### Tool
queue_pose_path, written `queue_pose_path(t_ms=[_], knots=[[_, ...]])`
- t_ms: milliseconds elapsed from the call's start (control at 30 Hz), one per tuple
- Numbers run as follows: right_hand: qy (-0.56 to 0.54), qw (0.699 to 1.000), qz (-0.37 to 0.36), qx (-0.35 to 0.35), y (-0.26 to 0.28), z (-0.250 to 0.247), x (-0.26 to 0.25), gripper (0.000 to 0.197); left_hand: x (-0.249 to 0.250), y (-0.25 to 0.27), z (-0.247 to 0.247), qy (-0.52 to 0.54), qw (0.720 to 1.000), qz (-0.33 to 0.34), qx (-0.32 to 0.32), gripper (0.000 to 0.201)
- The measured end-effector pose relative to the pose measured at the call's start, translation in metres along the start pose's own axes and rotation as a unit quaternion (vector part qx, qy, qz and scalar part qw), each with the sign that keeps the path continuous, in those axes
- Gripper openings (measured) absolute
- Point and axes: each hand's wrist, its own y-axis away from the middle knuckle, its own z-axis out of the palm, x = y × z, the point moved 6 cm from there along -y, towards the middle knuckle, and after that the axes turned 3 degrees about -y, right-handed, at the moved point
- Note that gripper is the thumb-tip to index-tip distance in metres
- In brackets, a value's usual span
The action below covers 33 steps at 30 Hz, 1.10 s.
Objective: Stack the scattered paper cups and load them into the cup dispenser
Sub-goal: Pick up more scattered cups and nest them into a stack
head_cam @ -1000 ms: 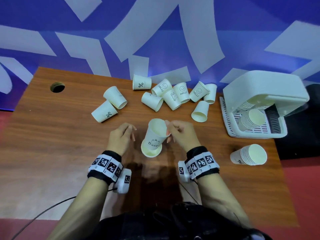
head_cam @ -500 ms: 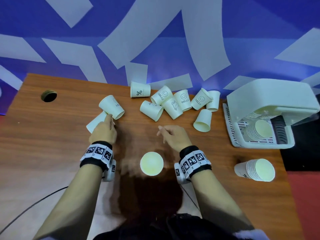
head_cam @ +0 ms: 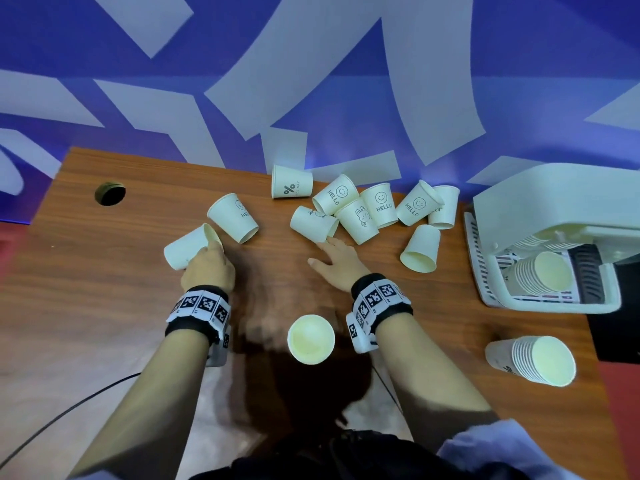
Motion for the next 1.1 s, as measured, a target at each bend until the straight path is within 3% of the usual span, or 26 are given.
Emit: queue_pose_path(t_ms=[133, 233, 333, 467, 667, 800, 1100], knots=[[-0.042, 0.999, -0.018, 0.024, 0.002, -0.002, -0.004, 0.056, -0.003, 0.001, -0.006, 0.012, 1.0, 0.011, 0.014, 0.032], [-0.055, 0.997, -0.034, 0.037, 0.007, -0.003, -0.006, 0.053, -0.002, 0.008, -0.015, 0.081, 0.994, 0.045, 0.057, 0.021], [-0.063, 0.994, -0.056, 0.072, 0.015, -0.006, -0.006, 0.049, -0.002, 0.018, -0.019, 0.182, 0.974, 0.094, 0.098, 0.025], [-0.102, 0.98, -0.084, 0.149, 0.033, -0.02, -0.007, 0.038, 0.003, 0.044, -0.021, 0.291, 0.936, 0.167, 0.108, 0.03], [-0.158, 0.956, -0.101, 0.224, 0.065, -0.033, 0.0, 0.028, 0.019, 0.097, -0.031, 0.343, 0.896, 0.266, 0.093, 0.029], [-0.166, 0.944, -0.115, 0.26, 0.085, -0.036, 0.005, 0.025, 0.026, 0.125, -0.034, 0.388, 0.873, 0.289, 0.063, 0.029], [-0.213, 0.914, -0.139, 0.315, 0.129, -0.041, 0.009, 0.02, 0.034, 0.163, -0.025, 0.347, 0.866, 0.358, 0.033, 0.025]])
